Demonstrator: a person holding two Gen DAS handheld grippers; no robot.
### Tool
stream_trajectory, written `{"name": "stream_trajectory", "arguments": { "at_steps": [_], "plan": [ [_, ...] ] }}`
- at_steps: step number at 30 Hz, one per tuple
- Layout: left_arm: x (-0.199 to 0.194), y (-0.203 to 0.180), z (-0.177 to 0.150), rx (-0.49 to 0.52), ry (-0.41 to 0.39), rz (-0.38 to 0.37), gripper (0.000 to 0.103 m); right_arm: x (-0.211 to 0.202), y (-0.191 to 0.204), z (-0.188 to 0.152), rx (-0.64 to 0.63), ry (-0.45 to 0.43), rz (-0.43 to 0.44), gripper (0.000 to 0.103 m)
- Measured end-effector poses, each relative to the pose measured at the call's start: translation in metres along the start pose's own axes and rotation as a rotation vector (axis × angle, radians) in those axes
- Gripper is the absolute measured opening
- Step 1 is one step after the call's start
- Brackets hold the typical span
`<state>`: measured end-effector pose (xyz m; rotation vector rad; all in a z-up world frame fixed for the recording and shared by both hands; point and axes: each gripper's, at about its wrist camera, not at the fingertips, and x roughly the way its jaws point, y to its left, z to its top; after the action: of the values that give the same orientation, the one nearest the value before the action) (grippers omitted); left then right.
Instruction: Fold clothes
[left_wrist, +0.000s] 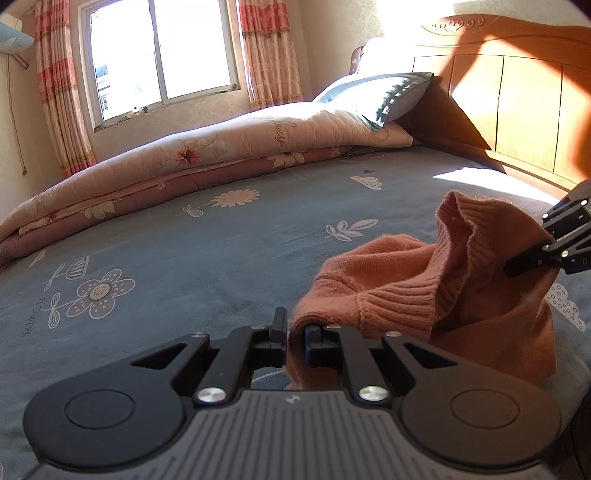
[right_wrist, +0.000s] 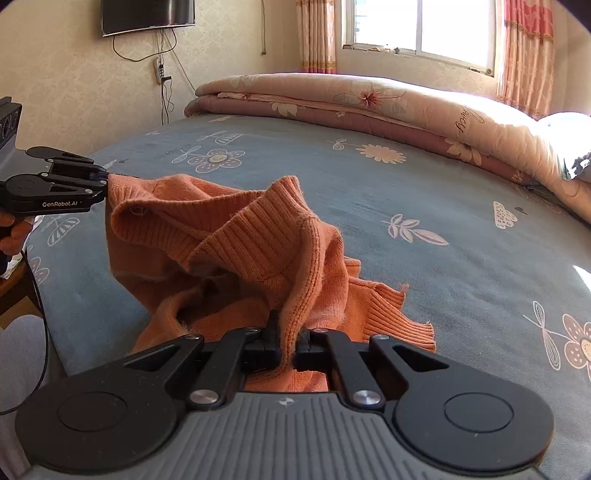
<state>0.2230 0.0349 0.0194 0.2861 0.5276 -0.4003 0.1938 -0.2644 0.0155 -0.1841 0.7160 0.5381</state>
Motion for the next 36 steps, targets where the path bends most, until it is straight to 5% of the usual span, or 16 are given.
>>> {"name": "stream_trajectory", "arguments": {
  "at_steps": [6, 12, 19, 21, 23, 25, 28, 31, 32, 33, 36],
  "plan": [
    [0.012, -0.012, -0.024, 0.086, -0.019, 0.028, 0.019, -0.016, 0.02, 0.017, -0.076, 0.017, -0.001, 0.006],
    [0.033, -0.009, -0.051, 0.051, -0.066, -0.008, 0.046, -0.019, 0.025, 0.023, -0.082, 0.031, 0.011, 0.006],
    [0.056, -0.002, -0.07, 0.008, -0.129, -0.108, 0.049, -0.012, 0.016, 0.022, -0.052, 0.055, 0.019, 0.006],
    [0.062, -0.001, -0.072, -0.006, -0.124, -0.147, 0.044, -0.008, 0.013, 0.021, -0.044, 0.061, 0.029, 0.006],
    [0.059, 0.002, -0.071, -0.023, -0.132, -0.163, 0.018, -0.004, 0.01, 0.019, -0.034, 0.068, 0.048, 0.008],
    [0.057, 0.006, -0.07, -0.04, -0.14, -0.179, 0.006, 0.003, 0.01, 0.014, -0.041, 0.072, 0.054, 0.015],
    [0.049, 0.01, -0.066, -0.058, -0.158, -0.198, 0.005, 0.02, 0.008, 0.01, -0.041, 0.067, 0.033, 0.026],
    [0.032, 0.012, -0.056, -0.044, -0.196, -0.211, 0.005, 0.038, 0.002, 0.008, -0.026, 0.06, 0.021, 0.026],
    [0.027, 0.012, -0.052, -0.033, -0.207, -0.208, 0.005, 0.044, 0.001, 0.007, -0.018, 0.059, 0.022, 0.025],
    [0.022, 0.011, -0.049, -0.023, -0.216, -0.203, 0.005, 0.047, 0.0, 0.007, -0.006, 0.059, 0.024, 0.013],
    [0.013, 0.005, -0.042, 0.023, -0.228, -0.184, 0.005, 0.029, 0.01, 0.01, -0.053, 0.021, -0.04, 0.009]
  ]
}}
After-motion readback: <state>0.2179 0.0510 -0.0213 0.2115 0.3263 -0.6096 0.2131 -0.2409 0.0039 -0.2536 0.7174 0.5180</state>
